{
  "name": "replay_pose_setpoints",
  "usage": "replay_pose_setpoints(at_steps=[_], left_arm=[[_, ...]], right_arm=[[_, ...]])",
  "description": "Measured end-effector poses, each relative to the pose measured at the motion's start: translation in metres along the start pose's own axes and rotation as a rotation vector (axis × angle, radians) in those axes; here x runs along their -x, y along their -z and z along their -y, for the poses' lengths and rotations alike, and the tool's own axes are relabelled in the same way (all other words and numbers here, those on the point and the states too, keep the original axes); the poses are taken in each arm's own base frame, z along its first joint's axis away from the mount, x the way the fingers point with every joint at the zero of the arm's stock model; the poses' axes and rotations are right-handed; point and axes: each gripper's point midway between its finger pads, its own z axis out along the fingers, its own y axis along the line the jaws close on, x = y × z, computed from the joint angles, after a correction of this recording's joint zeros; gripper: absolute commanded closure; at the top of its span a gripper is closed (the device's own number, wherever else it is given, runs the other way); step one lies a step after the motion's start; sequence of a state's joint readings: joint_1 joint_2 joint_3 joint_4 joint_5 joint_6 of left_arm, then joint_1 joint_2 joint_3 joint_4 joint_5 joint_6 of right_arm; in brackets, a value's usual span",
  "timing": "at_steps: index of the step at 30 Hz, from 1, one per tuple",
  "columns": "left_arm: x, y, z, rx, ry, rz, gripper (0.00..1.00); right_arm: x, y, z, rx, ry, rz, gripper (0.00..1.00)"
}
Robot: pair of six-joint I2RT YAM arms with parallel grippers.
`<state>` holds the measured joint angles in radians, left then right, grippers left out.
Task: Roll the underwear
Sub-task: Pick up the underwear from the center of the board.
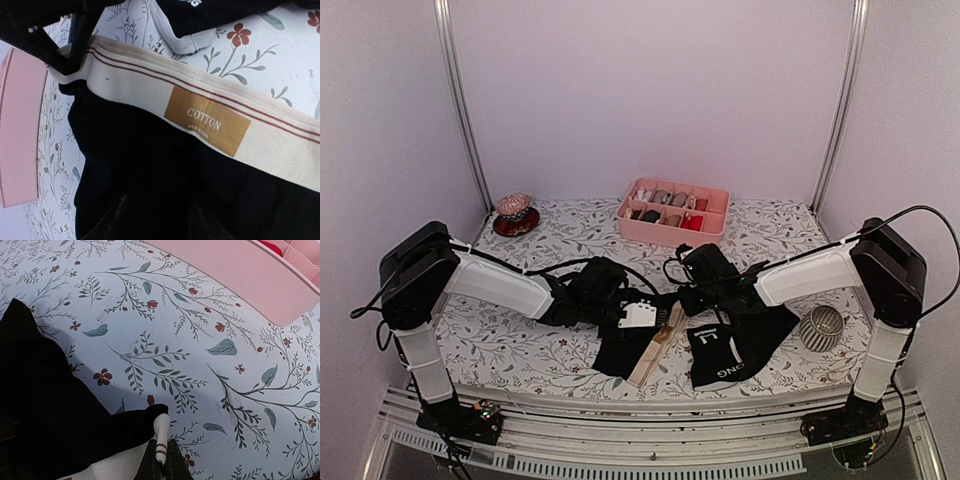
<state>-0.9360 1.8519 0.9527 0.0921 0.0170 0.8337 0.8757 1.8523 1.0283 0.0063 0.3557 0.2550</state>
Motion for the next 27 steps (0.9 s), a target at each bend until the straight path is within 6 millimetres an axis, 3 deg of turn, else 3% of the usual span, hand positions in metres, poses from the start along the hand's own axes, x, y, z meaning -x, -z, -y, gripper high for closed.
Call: replay_pose_setpoints(at_steps=[4, 11, 19, 23, 27], left_arm=[[0.0, 0.0, 0.0, -0.001, 0.002, 0.0, 0.61], [0.0, 0.0, 0.002, -0.009, 0.011, 0.0, 1.0], [-0.001, 0.001, -0.001, 0.0, 0.048, -0.006, 1.0], [0.003, 0.019, -0.025, 0.056, 0.107, 0.019, 1.0], [0.018, 0.071, -0.077, 0.202, 0.174, 0.113, 1.0]], right_arm=[[0.0, 0.0, 0.0, 0.0, 0.0, 0.0, 0.98], [0.0, 0.0, 0.0, -0.001, 0.0, -0.001, 0.98], [0.0, 0.0, 0.0, 0.004, 0.015, 0.002, 0.98], [-0.001, 0.009, -0.004, 0.05, 0.046, 0.02, 0.98], [0.015, 0.031, -0.013, 0.138, 0.077, 0.086, 0.98]])
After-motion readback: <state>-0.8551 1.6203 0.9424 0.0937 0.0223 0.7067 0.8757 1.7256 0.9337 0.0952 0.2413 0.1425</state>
